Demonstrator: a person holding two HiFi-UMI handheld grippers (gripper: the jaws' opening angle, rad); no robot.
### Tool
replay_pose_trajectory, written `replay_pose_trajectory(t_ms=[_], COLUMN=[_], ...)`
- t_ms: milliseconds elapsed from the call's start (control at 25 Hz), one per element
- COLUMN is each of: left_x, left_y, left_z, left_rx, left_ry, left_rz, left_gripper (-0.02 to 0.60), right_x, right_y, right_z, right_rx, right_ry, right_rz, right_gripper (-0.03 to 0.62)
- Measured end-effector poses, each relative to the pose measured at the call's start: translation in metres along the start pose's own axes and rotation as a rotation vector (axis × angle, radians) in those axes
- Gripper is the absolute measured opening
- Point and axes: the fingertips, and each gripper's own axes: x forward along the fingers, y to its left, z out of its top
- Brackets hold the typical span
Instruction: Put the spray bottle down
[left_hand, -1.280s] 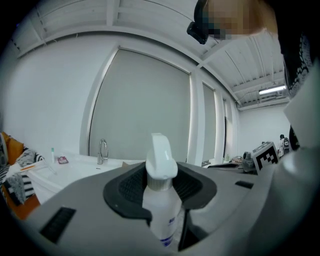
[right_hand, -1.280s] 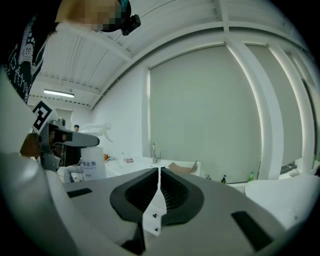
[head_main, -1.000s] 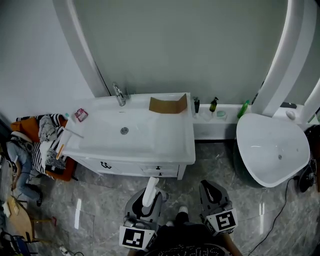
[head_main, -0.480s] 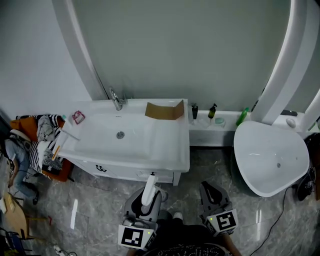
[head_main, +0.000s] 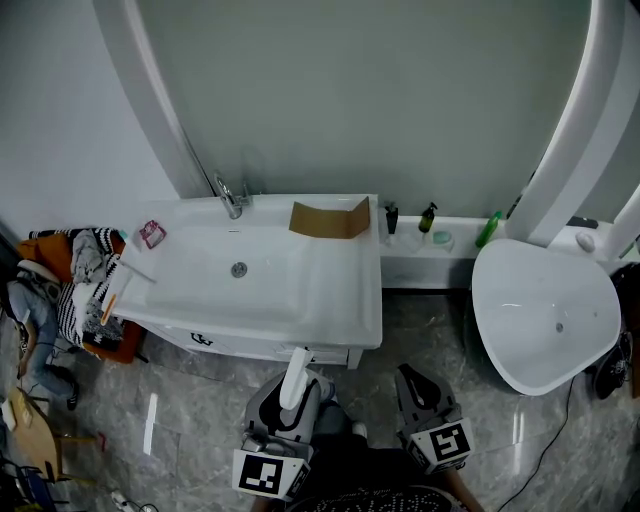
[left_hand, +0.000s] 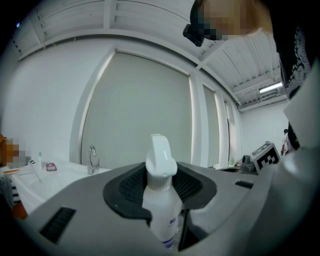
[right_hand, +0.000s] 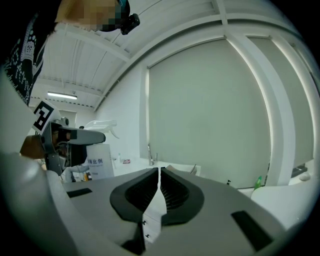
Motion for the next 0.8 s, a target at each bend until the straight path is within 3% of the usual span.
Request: replay_pose_trajectory(t_ms=[280, 560, 800], left_x=[0.037, 0.073, 0.088], left_y=[0.033, 0.076, 0.109], left_z=[0.007, 0.033, 0.041], left_rx=[-0.002, -0.032, -0.031], left_ry=[0.006, -0.043, -0.052], left_rz=[-0.048, -0.061, -0.071], left_gripper=[0.150, 0.150, 0.150], right_x=[0.044, 0.098, 0.123], right_y=[-0.004, -0.012, -0.017], right_z=[0.008, 0.032, 0.032], right_rx=[0.026, 0.018, 0.008], right_ry=[0.022, 0.021, 0.020], right_rz=[-0.021, -0.050, -0.112], right_gripper=[0.027, 0.028, 0.027])
